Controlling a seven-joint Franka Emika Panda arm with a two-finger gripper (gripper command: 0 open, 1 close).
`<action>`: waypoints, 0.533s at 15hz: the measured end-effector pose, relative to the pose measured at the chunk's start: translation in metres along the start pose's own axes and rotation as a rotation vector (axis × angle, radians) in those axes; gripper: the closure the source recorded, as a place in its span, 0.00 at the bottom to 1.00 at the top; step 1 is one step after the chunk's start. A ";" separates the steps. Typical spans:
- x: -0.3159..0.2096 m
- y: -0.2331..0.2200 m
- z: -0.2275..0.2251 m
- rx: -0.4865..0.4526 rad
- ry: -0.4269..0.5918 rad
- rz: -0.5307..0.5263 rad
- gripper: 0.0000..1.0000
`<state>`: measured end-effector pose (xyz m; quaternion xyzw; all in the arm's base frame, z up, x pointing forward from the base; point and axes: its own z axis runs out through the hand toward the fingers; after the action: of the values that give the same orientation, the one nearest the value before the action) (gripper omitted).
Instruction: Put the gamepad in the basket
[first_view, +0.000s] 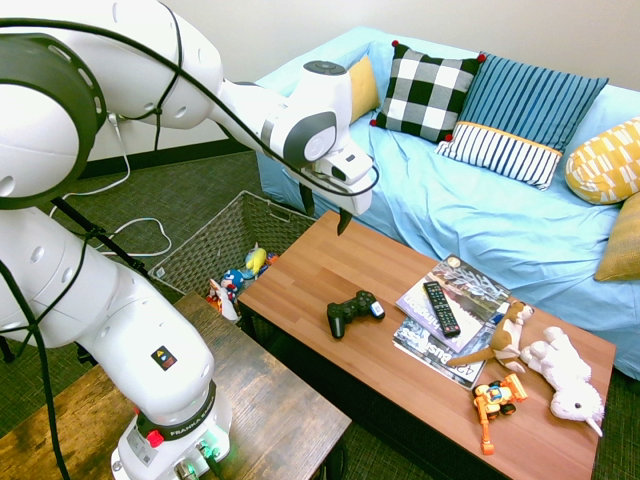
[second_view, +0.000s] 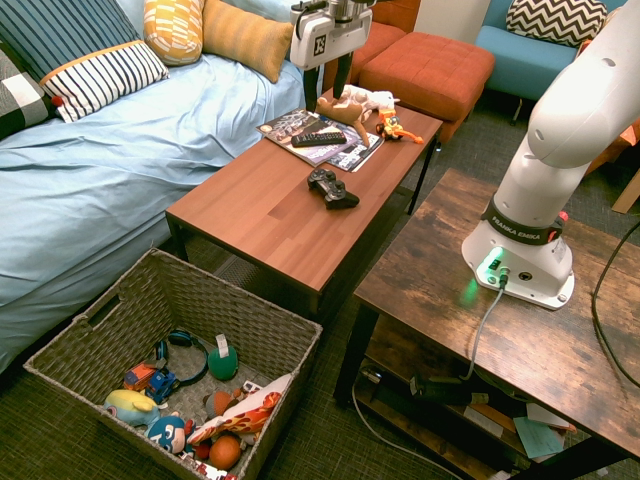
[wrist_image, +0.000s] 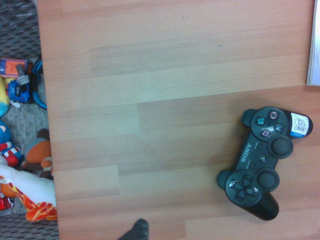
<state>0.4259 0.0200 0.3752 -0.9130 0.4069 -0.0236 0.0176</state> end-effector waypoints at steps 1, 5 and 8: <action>0.001 -0.001 0.000 0.000 0.001 -0.001 0.00; 0.020 0.007 0.018 -0.046 0.022 0.121 0.00; 0.037 0.014 0.053 -0.072 -0.010 0.218 0.00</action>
<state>0.4434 -0.0168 0.3230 -0.8635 0.5042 -0.0026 -0.0106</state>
